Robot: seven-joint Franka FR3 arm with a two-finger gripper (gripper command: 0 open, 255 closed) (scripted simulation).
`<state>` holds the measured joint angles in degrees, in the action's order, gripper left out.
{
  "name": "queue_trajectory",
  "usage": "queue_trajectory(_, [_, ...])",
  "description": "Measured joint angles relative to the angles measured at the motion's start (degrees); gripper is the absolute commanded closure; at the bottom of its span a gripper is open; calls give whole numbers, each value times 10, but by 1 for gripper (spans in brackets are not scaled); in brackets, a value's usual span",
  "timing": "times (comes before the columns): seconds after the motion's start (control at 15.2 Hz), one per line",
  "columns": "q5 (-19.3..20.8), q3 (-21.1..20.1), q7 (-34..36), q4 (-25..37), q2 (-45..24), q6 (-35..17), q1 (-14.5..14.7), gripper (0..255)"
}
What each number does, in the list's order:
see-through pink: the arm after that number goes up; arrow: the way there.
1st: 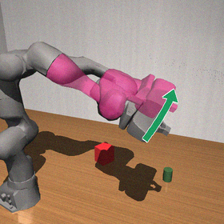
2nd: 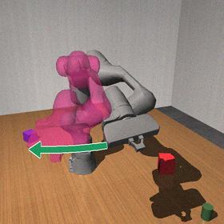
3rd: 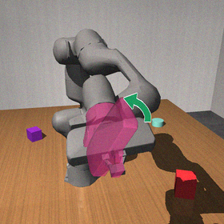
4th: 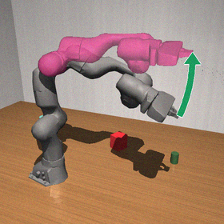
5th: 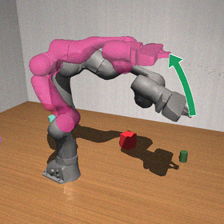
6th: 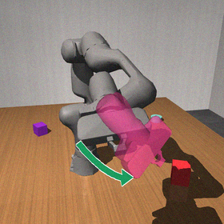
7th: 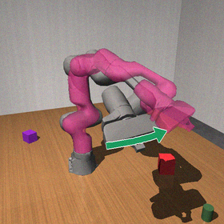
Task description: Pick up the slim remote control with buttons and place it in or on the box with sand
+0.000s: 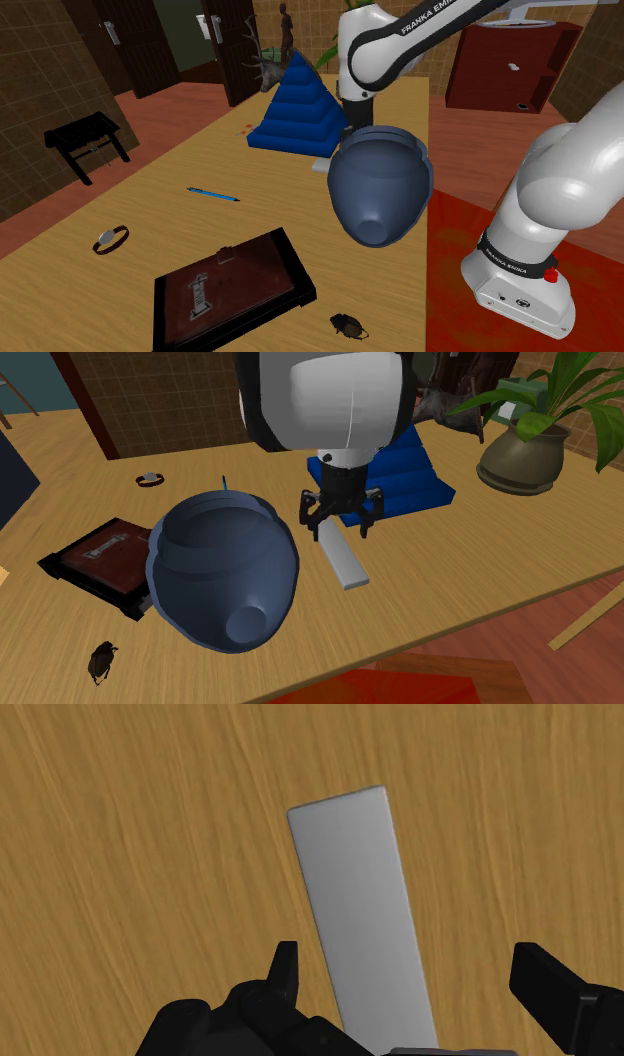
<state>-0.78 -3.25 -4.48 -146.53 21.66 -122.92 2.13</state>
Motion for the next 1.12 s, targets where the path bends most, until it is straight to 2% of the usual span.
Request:
queue_trajectory(0.26, [11, 0, -20, 5, -64, -78, 0, 0])
queue_trajectory(0.66, [15, 0, -21, -12, -98, -131, -1, 0])
queue_trajectory(1.12, [14, 1, -19, -12, -105, -146, -2, 0])
